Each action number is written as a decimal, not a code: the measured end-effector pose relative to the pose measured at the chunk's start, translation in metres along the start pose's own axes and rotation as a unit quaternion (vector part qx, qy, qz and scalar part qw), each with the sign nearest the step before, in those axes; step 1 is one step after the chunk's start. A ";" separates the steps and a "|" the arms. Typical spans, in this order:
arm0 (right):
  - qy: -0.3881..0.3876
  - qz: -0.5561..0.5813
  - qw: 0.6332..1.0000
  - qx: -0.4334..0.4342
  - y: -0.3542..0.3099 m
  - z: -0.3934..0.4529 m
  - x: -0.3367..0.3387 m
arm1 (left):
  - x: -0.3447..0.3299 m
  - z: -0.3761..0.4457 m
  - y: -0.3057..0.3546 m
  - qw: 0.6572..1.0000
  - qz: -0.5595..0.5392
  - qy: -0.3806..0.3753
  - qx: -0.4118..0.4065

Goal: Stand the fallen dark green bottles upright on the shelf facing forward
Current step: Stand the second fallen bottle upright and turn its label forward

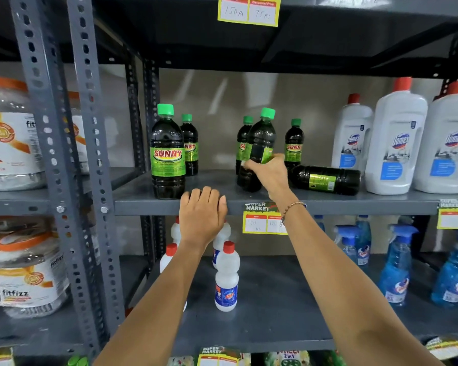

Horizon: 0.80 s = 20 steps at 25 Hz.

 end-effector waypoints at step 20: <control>-0.249 0.020 0.968 -0.035 0.016 -0.004 -0.013 | -0.004 -0.003 0.001 1.000 0.020 -0.014 0.011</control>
Point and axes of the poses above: each hand's wrist, its own z-axis towards the middle knuckle, its own x-axis out of the back of the hand, y = z × x, the point moved 9 cm from there along z, towards the middle knuckle, and after that the axes turned 8 degrees about z, right-handed, at the moved point
